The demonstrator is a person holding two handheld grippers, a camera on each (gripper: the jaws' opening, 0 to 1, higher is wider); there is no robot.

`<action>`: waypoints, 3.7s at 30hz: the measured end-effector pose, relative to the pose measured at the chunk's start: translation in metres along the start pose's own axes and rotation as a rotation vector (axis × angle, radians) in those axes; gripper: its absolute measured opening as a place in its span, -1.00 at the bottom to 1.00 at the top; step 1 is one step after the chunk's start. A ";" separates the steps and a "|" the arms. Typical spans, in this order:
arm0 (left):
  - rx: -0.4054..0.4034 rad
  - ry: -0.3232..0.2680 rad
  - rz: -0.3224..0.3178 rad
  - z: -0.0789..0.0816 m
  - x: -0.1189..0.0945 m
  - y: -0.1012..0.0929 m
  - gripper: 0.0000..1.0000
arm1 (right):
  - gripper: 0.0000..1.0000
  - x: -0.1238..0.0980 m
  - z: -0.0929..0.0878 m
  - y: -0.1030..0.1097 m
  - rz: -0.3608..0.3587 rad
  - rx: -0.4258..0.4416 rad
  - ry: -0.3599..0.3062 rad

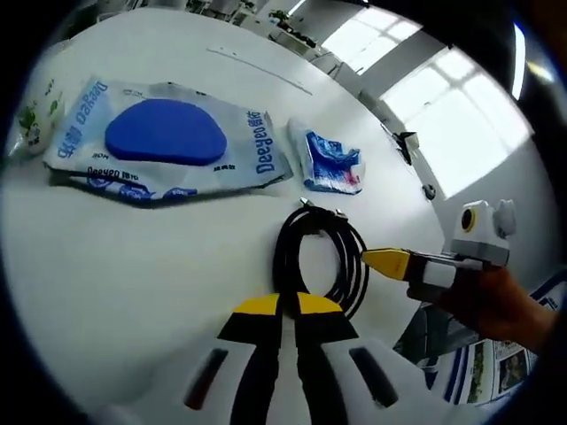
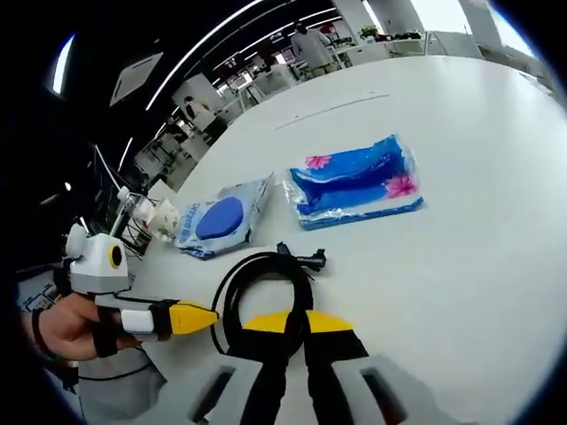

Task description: Arrange the tabletop items into an orderly group along one side of the table until the central work area is clear of visible clutter.

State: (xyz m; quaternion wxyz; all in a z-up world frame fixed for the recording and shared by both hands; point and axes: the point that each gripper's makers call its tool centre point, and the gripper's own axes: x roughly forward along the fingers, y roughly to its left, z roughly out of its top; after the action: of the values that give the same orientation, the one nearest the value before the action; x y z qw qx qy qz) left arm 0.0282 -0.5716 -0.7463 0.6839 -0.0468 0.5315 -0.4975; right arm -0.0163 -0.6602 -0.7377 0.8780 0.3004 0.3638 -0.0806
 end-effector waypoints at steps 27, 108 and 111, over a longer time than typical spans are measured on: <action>-0.015 -0.029 0.012 0.003 -0.006 0.000 -0.98 | -0.94 -0.001 -0.003 0.005 0.052 -0.048 0.050; 0.304 -0.221 0.237 0.039 -0.208 0.128 -0.09 | -0.96 0.026 0.113 -0.108 -0.209 -0.201 0.034; 0.296 -0.226 0.239 0.040 -0.209 0.130 -0.10 | -0.97 0.026 0.112 -0.106 -0.204 -0.205 0.030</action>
State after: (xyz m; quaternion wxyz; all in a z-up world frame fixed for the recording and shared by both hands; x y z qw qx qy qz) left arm 0.1535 -0.3725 -0.6636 0.7925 0.0619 0.3746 -0.4772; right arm 0.0301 -0.8096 -0.7431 0.8858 0.1718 0.4119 -0.1272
